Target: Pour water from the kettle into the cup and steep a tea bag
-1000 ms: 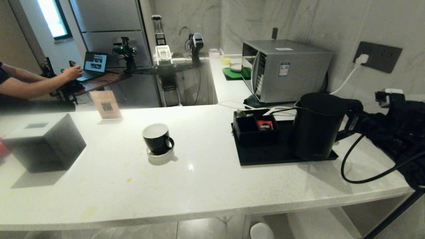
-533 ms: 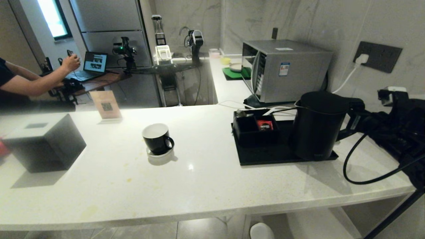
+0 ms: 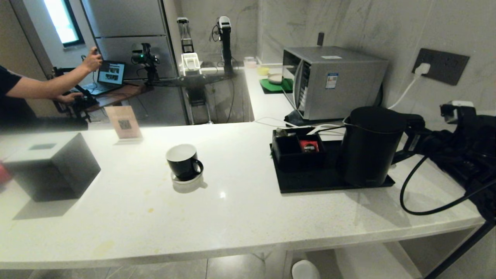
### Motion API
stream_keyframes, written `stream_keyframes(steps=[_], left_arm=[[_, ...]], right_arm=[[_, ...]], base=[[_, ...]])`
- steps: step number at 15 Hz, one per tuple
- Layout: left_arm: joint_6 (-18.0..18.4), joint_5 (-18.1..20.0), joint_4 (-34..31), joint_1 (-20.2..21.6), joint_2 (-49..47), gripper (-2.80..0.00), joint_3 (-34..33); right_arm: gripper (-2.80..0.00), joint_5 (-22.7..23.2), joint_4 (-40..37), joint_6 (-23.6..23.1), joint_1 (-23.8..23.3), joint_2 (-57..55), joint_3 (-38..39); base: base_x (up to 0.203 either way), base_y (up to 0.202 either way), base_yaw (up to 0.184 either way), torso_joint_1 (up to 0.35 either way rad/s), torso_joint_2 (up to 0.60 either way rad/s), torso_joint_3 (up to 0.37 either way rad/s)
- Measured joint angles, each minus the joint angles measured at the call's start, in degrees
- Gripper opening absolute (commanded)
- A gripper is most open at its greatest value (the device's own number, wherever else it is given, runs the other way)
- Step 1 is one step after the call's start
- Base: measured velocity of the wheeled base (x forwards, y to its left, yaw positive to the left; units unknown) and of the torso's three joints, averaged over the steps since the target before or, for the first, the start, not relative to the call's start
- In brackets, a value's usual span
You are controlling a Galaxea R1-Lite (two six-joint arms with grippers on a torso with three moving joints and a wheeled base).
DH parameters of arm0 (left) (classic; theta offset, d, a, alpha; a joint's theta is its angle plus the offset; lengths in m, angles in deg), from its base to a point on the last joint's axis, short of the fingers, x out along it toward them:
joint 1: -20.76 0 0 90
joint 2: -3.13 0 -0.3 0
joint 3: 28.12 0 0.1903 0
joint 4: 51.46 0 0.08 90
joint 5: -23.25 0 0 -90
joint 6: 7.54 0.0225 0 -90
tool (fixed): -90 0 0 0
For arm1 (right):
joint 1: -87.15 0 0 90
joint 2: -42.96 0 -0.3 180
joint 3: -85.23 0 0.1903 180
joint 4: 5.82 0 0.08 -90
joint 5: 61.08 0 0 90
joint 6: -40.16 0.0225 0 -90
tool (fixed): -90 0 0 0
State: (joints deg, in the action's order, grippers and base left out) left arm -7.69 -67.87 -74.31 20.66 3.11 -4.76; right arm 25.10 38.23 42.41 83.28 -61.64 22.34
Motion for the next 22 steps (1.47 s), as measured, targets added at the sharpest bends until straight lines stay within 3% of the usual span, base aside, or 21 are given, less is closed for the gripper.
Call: stream_keyframes(steps=[22], left_arm=[[0.01,0.05,0.0,0.0,0.0,-2.8,0.0]], right_arm=[[-2.8,-0.17,0.59,1.34,0.3,0.51,2.73]], base=[[0.0,0.0,0.0,0.0,0.0,0.0]])
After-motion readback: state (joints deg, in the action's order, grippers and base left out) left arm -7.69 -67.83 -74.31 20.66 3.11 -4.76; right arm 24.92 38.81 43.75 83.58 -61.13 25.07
